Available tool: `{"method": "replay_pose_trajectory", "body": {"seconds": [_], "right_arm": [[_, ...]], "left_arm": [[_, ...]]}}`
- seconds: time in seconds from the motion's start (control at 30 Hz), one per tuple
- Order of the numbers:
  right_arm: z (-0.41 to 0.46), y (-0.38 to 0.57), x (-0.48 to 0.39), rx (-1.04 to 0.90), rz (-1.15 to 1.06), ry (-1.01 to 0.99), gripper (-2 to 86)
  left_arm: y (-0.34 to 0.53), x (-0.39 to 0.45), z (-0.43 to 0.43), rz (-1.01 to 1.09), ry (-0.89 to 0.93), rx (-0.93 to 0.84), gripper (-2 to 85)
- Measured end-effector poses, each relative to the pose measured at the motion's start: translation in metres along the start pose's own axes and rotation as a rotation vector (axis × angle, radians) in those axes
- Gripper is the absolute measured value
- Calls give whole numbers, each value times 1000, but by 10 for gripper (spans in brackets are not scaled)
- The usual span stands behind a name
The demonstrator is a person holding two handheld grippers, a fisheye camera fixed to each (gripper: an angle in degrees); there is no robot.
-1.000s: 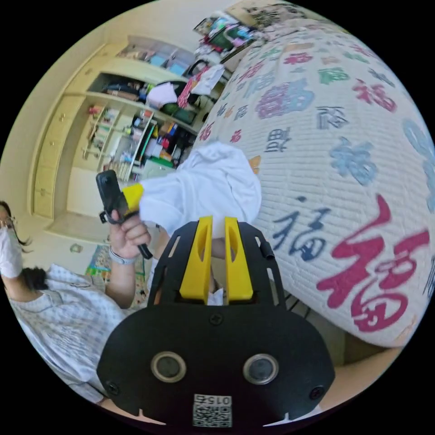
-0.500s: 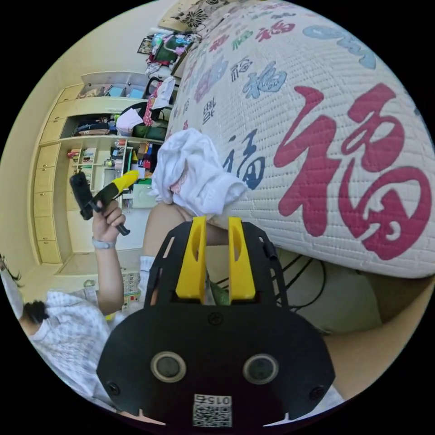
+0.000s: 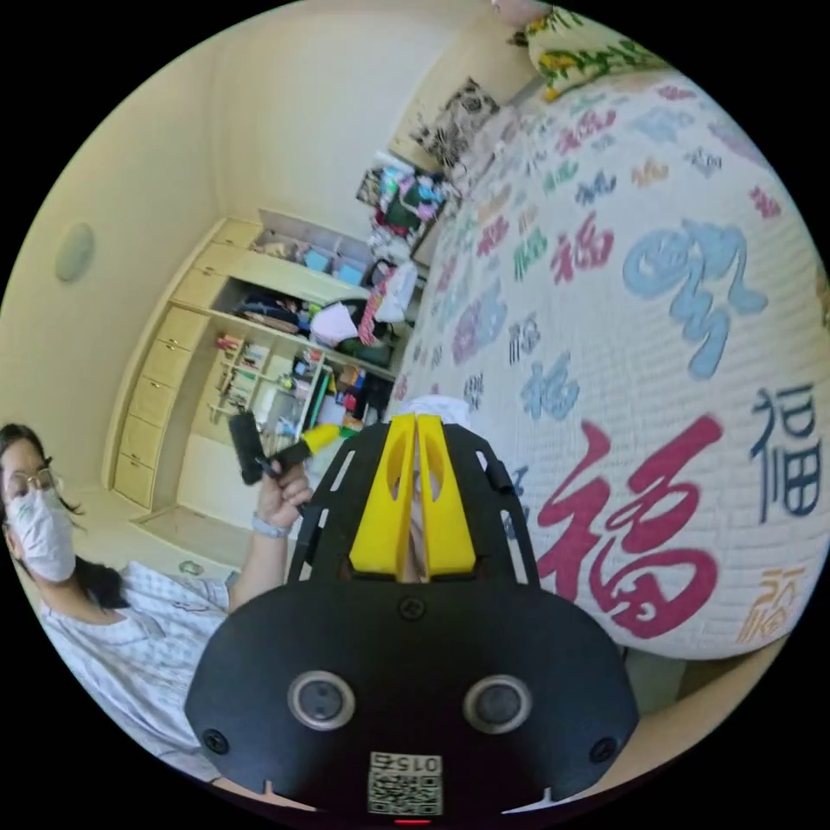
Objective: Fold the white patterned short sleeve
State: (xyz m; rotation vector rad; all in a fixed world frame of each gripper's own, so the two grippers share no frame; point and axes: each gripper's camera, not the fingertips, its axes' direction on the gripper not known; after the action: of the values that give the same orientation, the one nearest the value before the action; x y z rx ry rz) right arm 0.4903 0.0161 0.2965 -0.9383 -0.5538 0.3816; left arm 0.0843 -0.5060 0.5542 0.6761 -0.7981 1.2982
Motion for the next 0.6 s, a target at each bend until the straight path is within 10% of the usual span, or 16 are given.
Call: {"method": "replay_pose_trajectory", "body": {"seconds": [0.2, 0.43, 0.6], "right_arm": [[-105, -36, -54, 165, -245, 138, -5], [32, -7, -60, -819, -449, 353, -5], [32, 34, -24, -716, -320, 310, -4]], "left_arm": [[11, 8, 39, -8, 43, 5, 65], [-22, 27, 134, 15, 93, -56, 67], [-39, 41, 199, 89, 2, -191, 109]]}}
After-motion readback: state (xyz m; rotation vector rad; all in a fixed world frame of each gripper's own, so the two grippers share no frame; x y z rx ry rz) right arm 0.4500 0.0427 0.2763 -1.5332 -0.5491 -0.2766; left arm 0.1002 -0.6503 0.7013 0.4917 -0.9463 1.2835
